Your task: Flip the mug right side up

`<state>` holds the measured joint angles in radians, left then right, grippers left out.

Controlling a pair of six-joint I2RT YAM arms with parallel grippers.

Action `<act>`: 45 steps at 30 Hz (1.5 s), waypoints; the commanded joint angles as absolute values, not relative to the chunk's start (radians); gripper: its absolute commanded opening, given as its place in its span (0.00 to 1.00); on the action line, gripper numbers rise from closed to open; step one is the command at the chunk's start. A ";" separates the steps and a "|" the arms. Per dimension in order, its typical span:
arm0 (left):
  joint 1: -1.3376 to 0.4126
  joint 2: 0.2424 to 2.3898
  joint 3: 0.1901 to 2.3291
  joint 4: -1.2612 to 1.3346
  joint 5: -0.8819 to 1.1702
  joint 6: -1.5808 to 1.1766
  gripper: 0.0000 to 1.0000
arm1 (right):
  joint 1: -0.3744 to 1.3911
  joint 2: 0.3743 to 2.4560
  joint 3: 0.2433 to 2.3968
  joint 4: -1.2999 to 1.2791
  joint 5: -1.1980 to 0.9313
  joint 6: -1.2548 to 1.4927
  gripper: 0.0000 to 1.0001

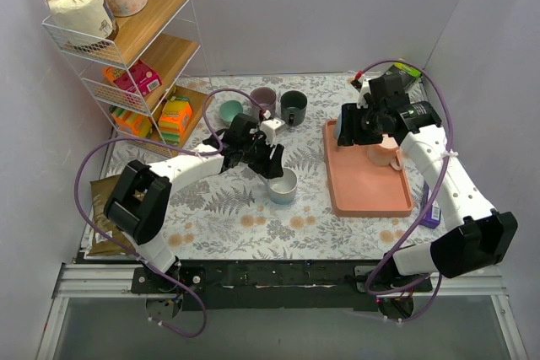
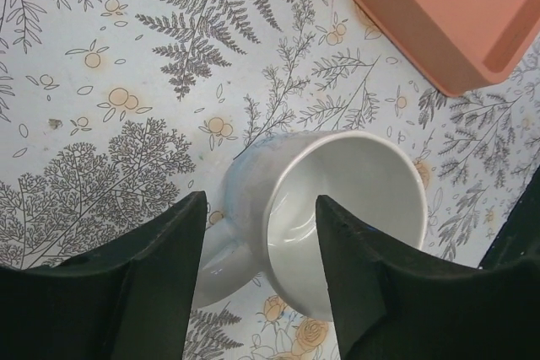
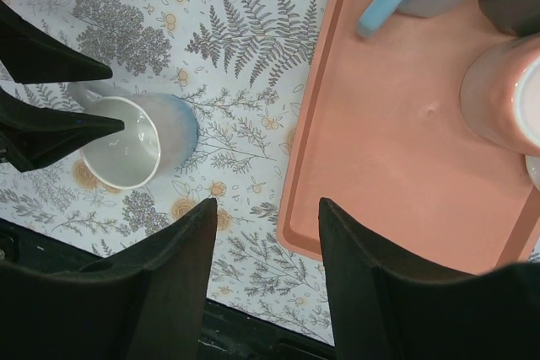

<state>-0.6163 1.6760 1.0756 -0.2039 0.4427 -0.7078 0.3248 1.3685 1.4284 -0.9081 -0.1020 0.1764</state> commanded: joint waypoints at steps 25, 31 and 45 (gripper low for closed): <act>-0.657 1.652 1.166 -0.328 -0.323 -1.046 0.00 | 0.284 1.376 1.396 -0.822 -0.163 0.172 0.58; -0.562 1.658 1.230 -0.465 -0.439 -1.238 0.00 | 0.279 1.385 1.384 -0.808 -0.173 0.176 0.57; -0.397 1.608 1.149 -0.471 -0.650 -1.497 0.00 | 0.268 1.399 1.371 -0.804 -0.186 0.179 0.57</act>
<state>-0.4068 1.6783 1.1538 -0.5381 -0.5579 -1.3891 0.2749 1.3964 1.3762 -0.8337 -0.1642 0.1802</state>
